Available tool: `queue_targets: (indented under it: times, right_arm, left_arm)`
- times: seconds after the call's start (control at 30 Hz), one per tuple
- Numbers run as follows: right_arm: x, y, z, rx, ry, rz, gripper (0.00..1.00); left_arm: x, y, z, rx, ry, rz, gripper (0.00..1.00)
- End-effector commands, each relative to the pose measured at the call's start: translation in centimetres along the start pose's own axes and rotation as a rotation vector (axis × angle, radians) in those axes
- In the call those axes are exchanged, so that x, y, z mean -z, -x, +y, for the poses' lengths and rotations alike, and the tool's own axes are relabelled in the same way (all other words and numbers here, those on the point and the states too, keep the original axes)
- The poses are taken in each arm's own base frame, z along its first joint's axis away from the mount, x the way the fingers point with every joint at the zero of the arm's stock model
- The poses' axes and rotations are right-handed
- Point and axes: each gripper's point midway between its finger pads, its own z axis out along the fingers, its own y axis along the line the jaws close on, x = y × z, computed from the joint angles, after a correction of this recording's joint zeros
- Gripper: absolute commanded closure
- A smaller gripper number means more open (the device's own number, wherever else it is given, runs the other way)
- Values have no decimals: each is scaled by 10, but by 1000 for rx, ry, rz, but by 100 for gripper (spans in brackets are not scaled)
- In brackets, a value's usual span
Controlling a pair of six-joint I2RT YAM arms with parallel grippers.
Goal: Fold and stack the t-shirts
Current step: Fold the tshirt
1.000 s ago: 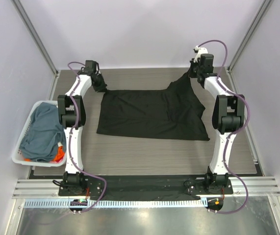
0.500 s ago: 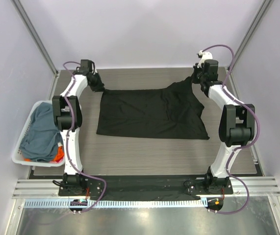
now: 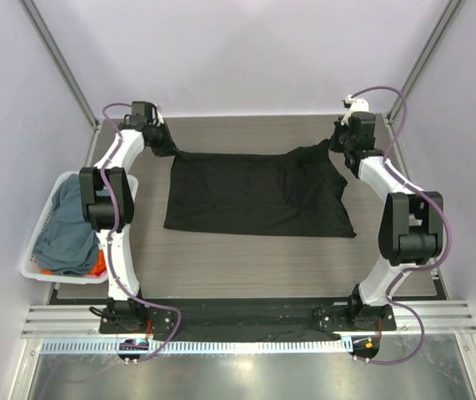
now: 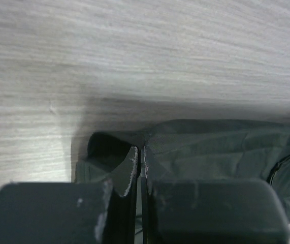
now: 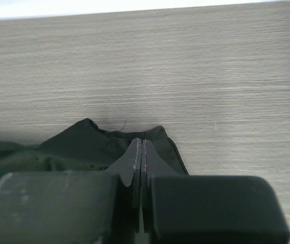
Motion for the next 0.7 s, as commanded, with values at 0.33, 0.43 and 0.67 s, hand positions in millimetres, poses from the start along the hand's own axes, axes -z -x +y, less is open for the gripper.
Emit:
queue_targets:
  times: [0.33, 0.43, 0.67]
  right_arm:
    - [44, 19, 1, -79, -30, -100, 99]
    - [54, 15, 5, -95, -21, -101, 99]
    - [76, 3, 12, -108, -28, -89, 99]
  left_arm:
    - [32, 3, -5, -56, -7, -54, 100]
    - [32, -4, 0, -51, 13, -37, 100]
    - [34, -21, 8, -49, 30, -9, 100]
